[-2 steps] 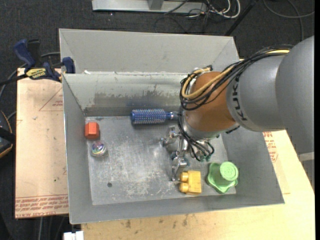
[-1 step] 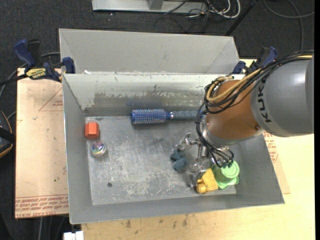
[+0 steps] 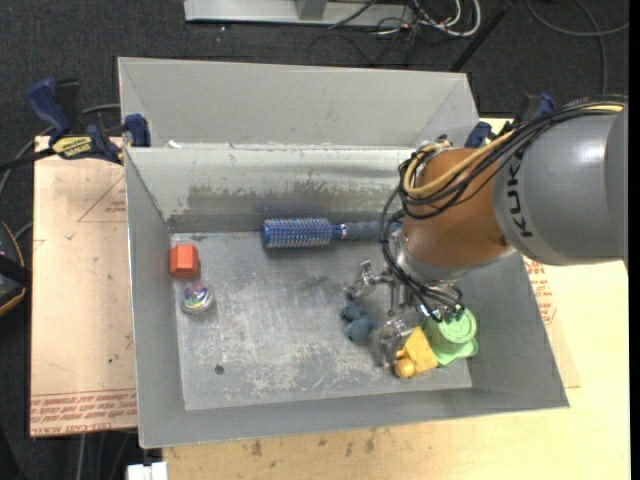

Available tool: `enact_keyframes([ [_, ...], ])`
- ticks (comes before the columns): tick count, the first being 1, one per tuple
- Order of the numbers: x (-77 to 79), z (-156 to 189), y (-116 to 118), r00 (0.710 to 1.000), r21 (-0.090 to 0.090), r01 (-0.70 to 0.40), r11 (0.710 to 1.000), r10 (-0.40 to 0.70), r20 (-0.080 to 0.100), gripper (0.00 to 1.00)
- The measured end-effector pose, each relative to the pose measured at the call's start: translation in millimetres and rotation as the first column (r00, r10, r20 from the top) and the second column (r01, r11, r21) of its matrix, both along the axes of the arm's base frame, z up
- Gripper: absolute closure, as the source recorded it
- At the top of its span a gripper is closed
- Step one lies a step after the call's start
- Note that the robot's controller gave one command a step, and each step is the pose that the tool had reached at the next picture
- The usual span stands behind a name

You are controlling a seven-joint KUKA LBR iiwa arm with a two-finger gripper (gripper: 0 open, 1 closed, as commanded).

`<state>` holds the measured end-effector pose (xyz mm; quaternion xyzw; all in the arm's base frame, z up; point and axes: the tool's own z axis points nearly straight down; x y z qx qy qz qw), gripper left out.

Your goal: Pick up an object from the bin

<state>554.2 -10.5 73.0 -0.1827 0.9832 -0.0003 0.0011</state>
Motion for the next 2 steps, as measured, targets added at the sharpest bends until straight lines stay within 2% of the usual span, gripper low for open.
enact_keyframes([
  [1, 1.8, 2.0, 0.3, 1.0, 0.001, 0.0, 1.0, 0.0, 0.006, 1.0],
  [2, -17.5, 165.4, -12.9, 0.99, -0.002, -0.143, 0.99, 0.143, 0.009, 1.0],
])
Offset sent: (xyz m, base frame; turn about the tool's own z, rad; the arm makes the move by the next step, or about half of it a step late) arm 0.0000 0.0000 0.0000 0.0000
